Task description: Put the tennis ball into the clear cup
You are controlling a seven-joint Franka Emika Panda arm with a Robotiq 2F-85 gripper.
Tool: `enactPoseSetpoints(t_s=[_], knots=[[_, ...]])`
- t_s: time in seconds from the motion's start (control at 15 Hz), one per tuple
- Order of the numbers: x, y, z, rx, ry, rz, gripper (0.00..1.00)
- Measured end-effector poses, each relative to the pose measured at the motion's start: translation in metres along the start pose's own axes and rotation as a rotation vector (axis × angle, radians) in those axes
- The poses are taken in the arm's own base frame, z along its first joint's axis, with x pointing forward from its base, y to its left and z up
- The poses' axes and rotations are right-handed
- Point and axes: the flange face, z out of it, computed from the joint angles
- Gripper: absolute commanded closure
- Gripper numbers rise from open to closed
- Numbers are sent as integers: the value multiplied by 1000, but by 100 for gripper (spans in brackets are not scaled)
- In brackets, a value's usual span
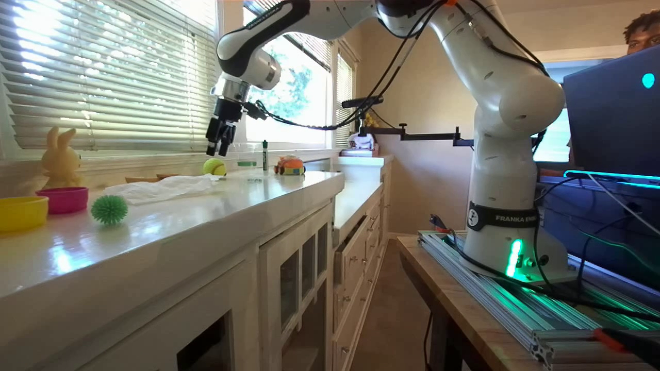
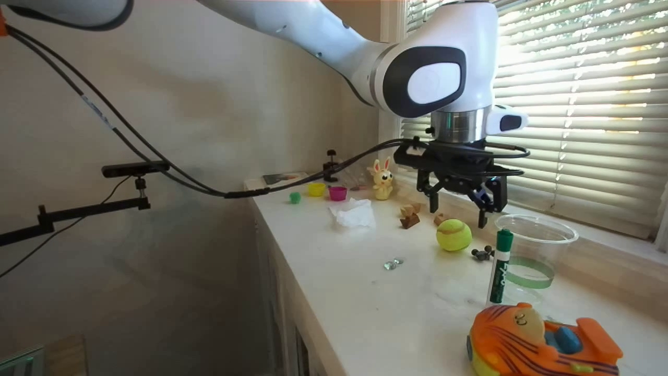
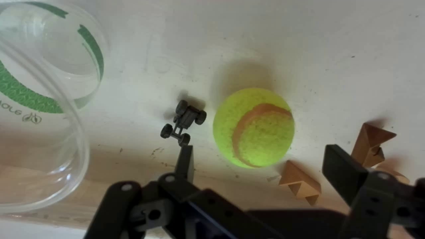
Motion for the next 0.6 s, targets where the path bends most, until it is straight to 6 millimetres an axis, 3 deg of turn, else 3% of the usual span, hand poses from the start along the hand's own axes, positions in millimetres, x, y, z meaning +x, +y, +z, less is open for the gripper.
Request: enactPoseSetpoints(t_s=[0.53, 0.6], knots=[[0, -1, 13, 20, -38, -2, 0], [0, 0, 15, 21, -41, -2, 22]])
